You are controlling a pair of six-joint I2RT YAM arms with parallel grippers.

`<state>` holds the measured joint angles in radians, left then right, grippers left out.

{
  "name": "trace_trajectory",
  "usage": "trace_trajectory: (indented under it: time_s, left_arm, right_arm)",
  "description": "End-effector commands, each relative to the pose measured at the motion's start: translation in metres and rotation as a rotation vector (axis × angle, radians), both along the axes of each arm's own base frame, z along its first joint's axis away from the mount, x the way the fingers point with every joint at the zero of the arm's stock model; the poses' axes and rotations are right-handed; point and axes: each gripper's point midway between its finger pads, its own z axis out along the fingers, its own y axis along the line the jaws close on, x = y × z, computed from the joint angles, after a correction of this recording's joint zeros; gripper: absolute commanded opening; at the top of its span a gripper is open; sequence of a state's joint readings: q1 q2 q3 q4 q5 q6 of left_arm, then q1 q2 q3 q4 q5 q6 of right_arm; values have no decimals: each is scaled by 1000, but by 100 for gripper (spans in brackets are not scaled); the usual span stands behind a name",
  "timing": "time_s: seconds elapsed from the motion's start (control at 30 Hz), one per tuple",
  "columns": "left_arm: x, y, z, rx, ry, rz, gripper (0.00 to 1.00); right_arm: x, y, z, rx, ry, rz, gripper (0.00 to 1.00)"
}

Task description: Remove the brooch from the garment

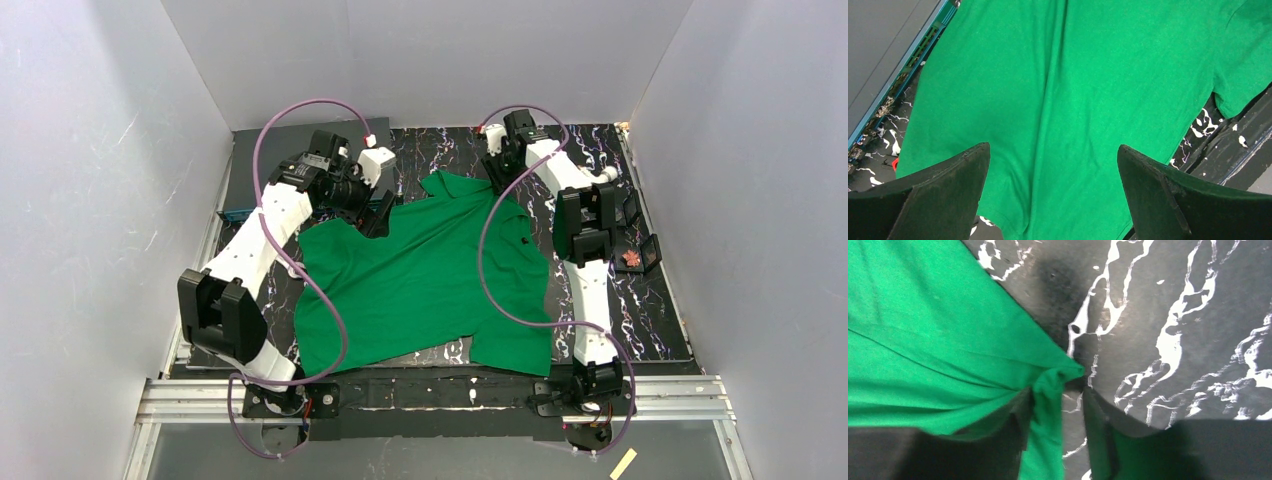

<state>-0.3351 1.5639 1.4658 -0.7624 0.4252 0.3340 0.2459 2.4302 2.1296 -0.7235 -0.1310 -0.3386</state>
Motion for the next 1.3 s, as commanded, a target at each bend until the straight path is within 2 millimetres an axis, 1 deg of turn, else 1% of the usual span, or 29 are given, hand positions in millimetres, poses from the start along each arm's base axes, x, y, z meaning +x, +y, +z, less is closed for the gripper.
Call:
trace_trajectory:
  time_s: [0.0,0.07,0.1,0.2,0.3,0.43,0.53,0.6,0.67,0.77,0.83,0.97,1.13,1.27]
  left_arm:
    - [5,3,0,10,-9,3,98]
    - [6,2,0,4,-5,5,98]
    - [7,1,1,1,-5,5,98]
    - [8,-1,1,-5,-3,5,98]
    - [11,-1,2,-5,-6,6,98]
    - [13,-2,3,-6,-7,10,98]
    - [12,-3,4,-12,-4,13,98]
    - [12,-2,4,-13,-3,16,98]
    - [12,-2,5,-14,-4,21,98]
    - [10,-2,4,-16,-2,23,98]
    - [10,-1,4,-14,-3,25,98]
    - [10,-1,3,-14,-3,28,98]
    - [10,-1,3,-14,-4,27,98]
    - [11,0,3,-12,-5,30,98]
  right_arm:
    - [16,-15,6,-48,-60,20,55]
    - [19,1,26,16,-103,48,53]
    - [20,9,32,40,-121,57,52]
    - [20,37,59,106,-182,103,49]
    - [12,64,69,126,-212,160,47]
    - [6,90,68,120,-227,200,45]
    - [3,103,63,121,-220,219,43]
    - [2,108,57,105,-217,221,44]
    - [6,110,55,81,-229,213,46]
    - [5,114,53,91,-216,222,44]
    - [1,116,51,97,-202,234,45]
    - [-6,122,47,129,-168,255,49]
    - [-11,130,42,171,-137,259,49]
    - [-15,133,32,180,-108,260,49]
